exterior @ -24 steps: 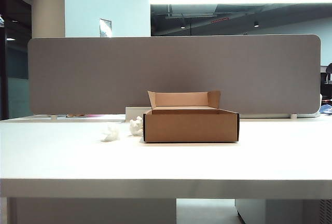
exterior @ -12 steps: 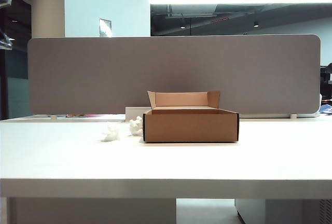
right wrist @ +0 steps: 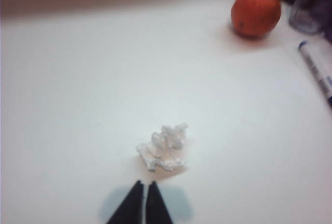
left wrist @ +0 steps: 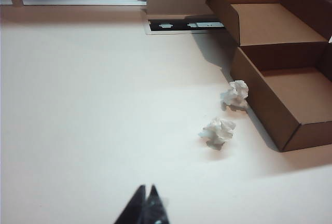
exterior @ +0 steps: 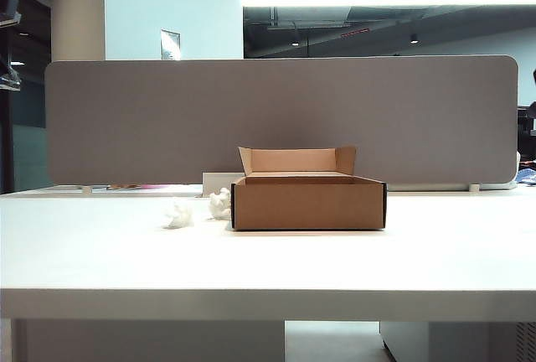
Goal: Pick up all the paper balls on the table and put them in the paper box.
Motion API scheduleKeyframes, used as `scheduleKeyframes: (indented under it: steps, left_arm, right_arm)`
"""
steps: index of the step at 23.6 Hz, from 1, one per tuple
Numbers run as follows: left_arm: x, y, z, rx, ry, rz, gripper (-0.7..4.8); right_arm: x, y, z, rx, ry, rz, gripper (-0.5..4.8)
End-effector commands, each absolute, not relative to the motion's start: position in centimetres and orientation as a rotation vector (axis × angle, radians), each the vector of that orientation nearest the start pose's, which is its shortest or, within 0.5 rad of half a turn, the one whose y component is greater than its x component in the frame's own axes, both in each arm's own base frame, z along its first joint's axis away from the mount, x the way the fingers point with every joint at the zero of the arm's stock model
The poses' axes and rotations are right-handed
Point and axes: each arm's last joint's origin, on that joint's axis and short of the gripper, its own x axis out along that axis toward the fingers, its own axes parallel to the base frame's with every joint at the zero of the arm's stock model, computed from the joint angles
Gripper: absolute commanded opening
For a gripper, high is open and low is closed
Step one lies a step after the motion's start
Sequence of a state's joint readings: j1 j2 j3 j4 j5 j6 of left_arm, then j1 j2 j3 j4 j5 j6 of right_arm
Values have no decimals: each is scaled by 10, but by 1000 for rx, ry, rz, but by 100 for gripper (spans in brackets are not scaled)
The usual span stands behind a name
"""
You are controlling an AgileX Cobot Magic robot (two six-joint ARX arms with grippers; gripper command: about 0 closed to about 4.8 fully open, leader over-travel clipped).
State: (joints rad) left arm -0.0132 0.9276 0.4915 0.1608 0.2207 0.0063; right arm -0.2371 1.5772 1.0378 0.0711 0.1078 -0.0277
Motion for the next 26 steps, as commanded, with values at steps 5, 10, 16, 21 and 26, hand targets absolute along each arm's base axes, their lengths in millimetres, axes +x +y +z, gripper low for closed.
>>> scheduleKeyframes:
  steps: [5, 10, 16, 21, 26]
  left_arm:
    - [202, -9, 244, -15, 250, -237, -6]
    - [202, -9, 244, -16, 251, -237, -6]
    - [202, -9, 244, -16, 251, -237, -6]
    - [202, -9, 244, -16, 251, -234, -6]
    - [205, -9, 242, -16, 252, -235, -6]
  right_arm:
    - [392, -107, 226, 16, 620, -348, 275]
    - [409, -115, 212, 21, 653, -353, 401]
    - [425, -120, 193, 21, 642, -355, 400]
    - [435, -124, 173, 19, 617, -362, 399]
    - [439, -131, 148, 25, 639, -373, 321]
